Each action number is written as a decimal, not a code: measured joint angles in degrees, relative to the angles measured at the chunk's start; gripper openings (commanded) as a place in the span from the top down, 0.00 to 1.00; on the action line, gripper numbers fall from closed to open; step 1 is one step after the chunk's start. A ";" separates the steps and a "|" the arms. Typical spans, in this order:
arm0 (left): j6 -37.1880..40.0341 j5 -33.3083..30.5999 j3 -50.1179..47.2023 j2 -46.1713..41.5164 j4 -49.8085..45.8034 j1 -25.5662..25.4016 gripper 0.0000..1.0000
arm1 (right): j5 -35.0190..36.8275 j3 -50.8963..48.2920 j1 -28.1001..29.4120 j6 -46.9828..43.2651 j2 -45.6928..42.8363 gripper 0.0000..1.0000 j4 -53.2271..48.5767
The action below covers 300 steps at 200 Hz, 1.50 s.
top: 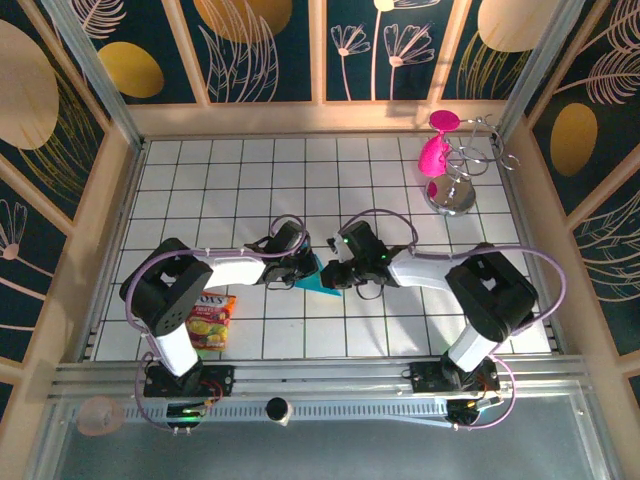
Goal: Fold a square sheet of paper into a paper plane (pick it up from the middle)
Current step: Fourth fold the wing at the center of the table.
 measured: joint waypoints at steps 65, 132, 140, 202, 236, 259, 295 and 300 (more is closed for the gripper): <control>0.02 -0.04 0.26 0.11 -0.50 0.00 0.93 | -1.31 2.71 -0.68 -1.29 4.28 1.00 -0.04; 0.04 -0.39 1.05 0.48 -1.46 0.00 0.93 | -1.86 2.47 -2.21 -1.27 6.25 1.00 0.48; 0.04 -0.44 1.16 0.52 -1.64 -0.04 0.93 | -2.16 2.21 -2.36 -1.27 6.27 1.00 0.90; 0.04 -1.22 1.53 0.59 -2.49 -0.31 0.94 | -3.98 -1.53 -3.45 -2.73 4.72 1.00 4.50; 0.04 -1.51 1.77 0.68 -2.91 -0.42 0.94 | -4.00 -4.59 -3.82 -3.85 1.22 1.00 2.38; 0.07 -1.66 2.05 0.74 -3.34 -0.42 0.94 | -3.96 -6.67 -3.85 -4.26 -1.49 1.00 0.02; 0.24 -2.10 2.27 0.83 -3.48 -0.42 0.94 | -3.06 -9.29 -4.02 -4.17 -5.33 1.00 -3.28; 0.26 -2.14 2.27 0.83 -3.48 -0.42 0.94 | -2.80 -9.53 -4.07 -4.17 -5.90 1.00 -3.78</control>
